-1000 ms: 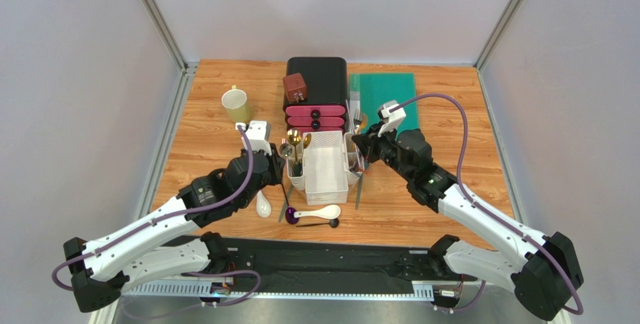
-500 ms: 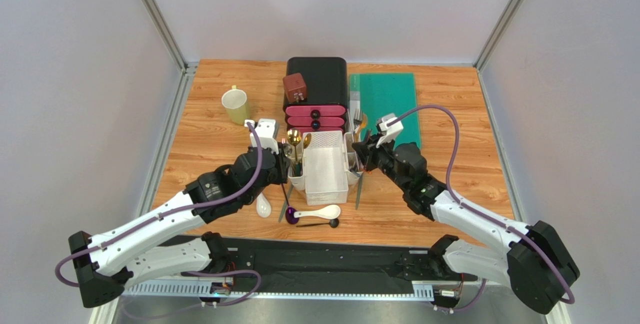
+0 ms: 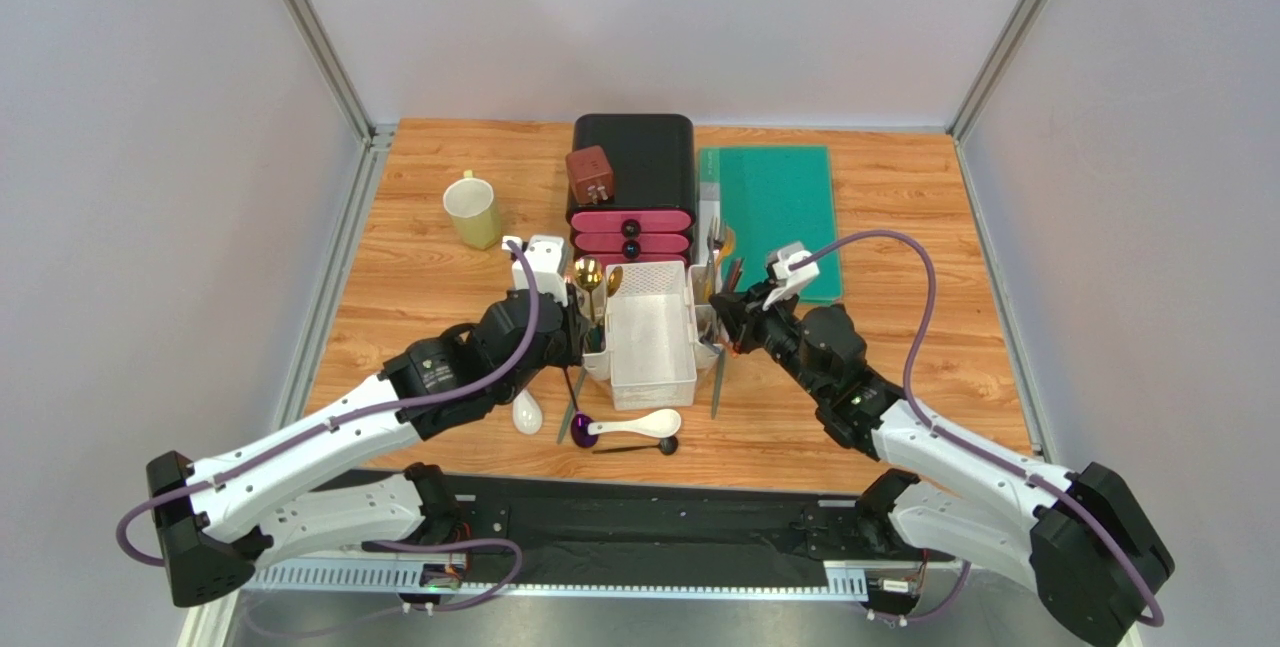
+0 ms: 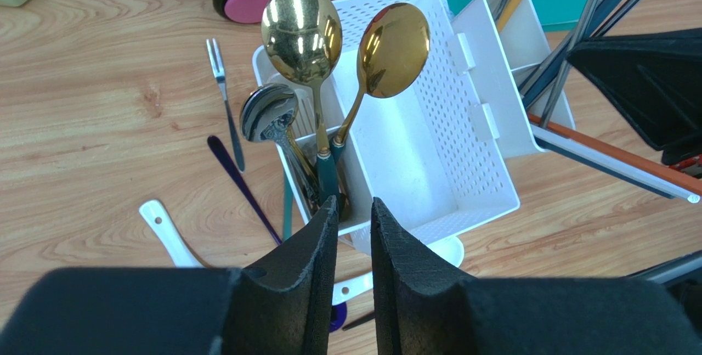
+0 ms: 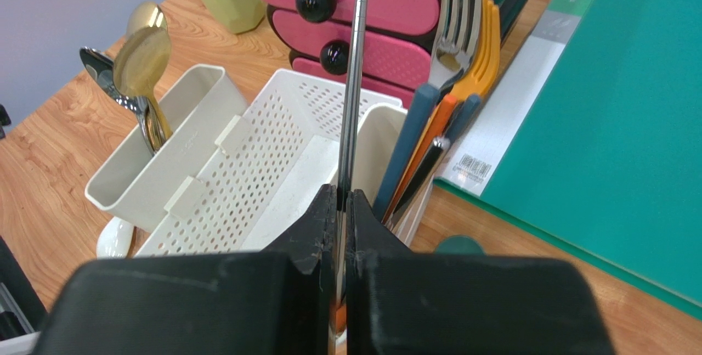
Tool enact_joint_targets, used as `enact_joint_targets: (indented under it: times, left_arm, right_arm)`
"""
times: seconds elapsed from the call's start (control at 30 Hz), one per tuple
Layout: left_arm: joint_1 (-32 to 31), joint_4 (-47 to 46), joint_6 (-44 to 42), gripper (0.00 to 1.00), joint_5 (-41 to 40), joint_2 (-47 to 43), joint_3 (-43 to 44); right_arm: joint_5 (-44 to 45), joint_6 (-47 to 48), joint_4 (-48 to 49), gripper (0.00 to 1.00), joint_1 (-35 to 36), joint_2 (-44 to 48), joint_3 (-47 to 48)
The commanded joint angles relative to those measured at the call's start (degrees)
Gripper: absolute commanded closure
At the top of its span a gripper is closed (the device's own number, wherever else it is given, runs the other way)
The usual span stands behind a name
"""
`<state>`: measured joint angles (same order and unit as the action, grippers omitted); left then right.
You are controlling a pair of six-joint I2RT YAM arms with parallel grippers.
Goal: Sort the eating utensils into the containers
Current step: Place the chopstick in the storage box.
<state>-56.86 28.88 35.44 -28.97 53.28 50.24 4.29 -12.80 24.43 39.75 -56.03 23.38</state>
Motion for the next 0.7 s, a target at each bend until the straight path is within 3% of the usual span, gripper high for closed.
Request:
enact_joint_targets:
  times: [0.0,0.2,0.33,0.4,0.67]
  left_arm:
    - [0.3,-1.7,-1.4,0.73,0.4,0.3,2.9]
    - [0.3,-1.3,-1.9,0.73,-0.1,0.2,3.3]
    - [0.3,-1.2,-2.0,0.73,-0.6,0.5,3.3]
    - [0.3,-1.3,-2.0,0.73,-0.7,0.8,3.3]
    - [0.3,-2.4,-2.1,0.73,-0.3,2.5,3.7]
  right_arm:
    - [0.8,-1.4,3.9,0.98,1.1,-0.5,-1.2]
    - [1.7,-3.6,4.6,0.9,2.1,-0.6,-2.5]
    - [2.6,-4.8,1.9,0.64,3.1,1.8,-2.9]
    - [2.7,-5.4,0.2,0.58,3.2,4.2,-2.7]
    - [5.6,-6.1,-10.4,0.55,5.1,15.9,-1.6]
